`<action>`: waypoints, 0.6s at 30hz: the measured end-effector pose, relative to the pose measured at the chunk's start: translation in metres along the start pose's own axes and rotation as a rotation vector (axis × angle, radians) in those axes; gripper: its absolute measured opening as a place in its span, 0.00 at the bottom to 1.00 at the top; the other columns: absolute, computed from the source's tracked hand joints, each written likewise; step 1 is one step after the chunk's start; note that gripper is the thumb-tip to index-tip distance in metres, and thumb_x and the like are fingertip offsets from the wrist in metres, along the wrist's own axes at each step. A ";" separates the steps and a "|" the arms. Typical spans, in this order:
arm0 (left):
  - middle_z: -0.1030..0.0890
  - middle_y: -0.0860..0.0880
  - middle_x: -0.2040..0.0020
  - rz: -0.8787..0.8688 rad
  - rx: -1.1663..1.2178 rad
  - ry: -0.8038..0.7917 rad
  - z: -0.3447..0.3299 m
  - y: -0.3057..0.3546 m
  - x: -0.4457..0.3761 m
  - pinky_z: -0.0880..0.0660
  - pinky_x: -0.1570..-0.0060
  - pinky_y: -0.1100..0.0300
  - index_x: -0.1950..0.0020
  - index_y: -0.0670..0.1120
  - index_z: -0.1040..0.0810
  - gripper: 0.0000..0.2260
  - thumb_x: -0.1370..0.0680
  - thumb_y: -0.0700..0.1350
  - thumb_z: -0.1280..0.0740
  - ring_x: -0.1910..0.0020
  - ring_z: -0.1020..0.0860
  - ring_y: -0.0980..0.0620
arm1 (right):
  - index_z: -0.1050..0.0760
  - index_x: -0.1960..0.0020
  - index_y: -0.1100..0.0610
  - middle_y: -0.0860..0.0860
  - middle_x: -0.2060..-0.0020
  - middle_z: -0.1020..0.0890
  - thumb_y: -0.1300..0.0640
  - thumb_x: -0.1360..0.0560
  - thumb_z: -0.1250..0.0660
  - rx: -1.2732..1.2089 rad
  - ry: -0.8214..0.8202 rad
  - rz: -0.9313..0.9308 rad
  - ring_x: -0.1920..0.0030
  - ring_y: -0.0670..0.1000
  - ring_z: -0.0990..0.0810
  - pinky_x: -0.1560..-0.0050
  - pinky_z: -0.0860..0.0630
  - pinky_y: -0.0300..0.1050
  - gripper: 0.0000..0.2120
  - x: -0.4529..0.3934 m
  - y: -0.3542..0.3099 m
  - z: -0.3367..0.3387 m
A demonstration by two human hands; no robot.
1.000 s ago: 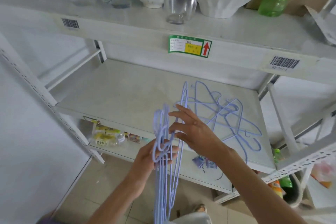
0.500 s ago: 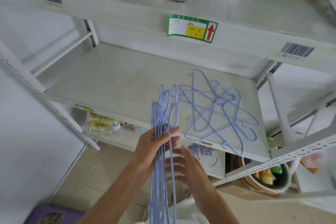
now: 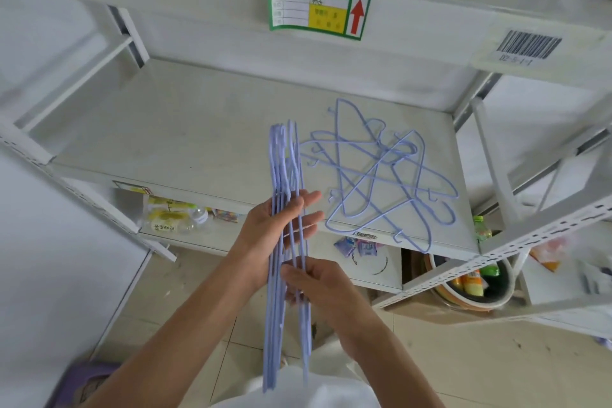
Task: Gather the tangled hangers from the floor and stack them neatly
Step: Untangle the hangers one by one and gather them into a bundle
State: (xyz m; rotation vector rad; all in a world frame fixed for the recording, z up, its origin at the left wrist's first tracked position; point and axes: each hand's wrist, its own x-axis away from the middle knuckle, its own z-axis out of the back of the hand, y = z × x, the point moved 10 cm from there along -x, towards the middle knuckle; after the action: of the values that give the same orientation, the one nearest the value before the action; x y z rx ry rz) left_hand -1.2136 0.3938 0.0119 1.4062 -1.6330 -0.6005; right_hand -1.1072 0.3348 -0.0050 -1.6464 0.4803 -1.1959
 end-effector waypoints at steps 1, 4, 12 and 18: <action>0.14 0.48 0.38 -0.005 -0.036 0.015 -0.001 0.002 0.000 0.17 0.49 0.58 0.35 0.41 0.19 0.15 0.18 0.48 0.30 0.41 0.14 0.44 | 0.15 0.49 0.59 0.50 0.64 0.16 0.56 0.17 0.33 -0.048 0.019 0.006 0.62 0.44 0.18 0.55 0.22 0.36 0.09 0.002 -0.001 0.002; 0.12 0.48 0.42 -0.057 -0.113 0.091 0.001 0.010 -0.004 0.16 0.54 0.59 0.39 0.39 0.18 0.16 0.18 0.50 0.30 0.46 0.13 0.44 | 0.15 0.43 0.56 0.55 0.52 0.12 0.54 0.15 0.37 -0.257 -0.065 0.064 0.52 0.53 0.13 0.46 0.17 0.45 0.12 0.014 -0.010 -0.004; 0.13 0.41 0.41 0.074 -0.042 -0.024 -0.013 -0.006 -0.009 0.17 0.56 0.59 0.37 0.42 0.17 0.17 0.21 0.51 0.29 0.49 0.12 0.44 | 0.25 0.39 0.66 0.63 0.57 0.13 0.56 0.13 0.40 -0.243 -0.097 0.025 0.67 0.56 0.14 0.63 0.16 0.46 0.13 0.025 0.000 -0.011; 0.14 0.39 0.41 0.314 -0.034 -0.221 -0.012 -0.023 -0.007 0.16 0.53 0.55 0.41 0.41 0.14 0.12 0.21 0.44 0.31 0.50 0.13 0.45 | 0.20 0.41 0.60 0.60 0.66 0.17 0.51 0.13 0.40 -0.276 -0.061 -0.006 0.73 0.54 0.19 0.67 0.20 0.45 0.15 0.033 0.021 -0.008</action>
State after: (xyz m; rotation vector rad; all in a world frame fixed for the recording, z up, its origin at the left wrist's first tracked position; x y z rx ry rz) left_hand -1.1910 0.3969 -0.0031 1.0571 -1.9611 -0.6108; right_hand -1.0947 0.2966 -0.0075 -1.9138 0.6238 -1.1178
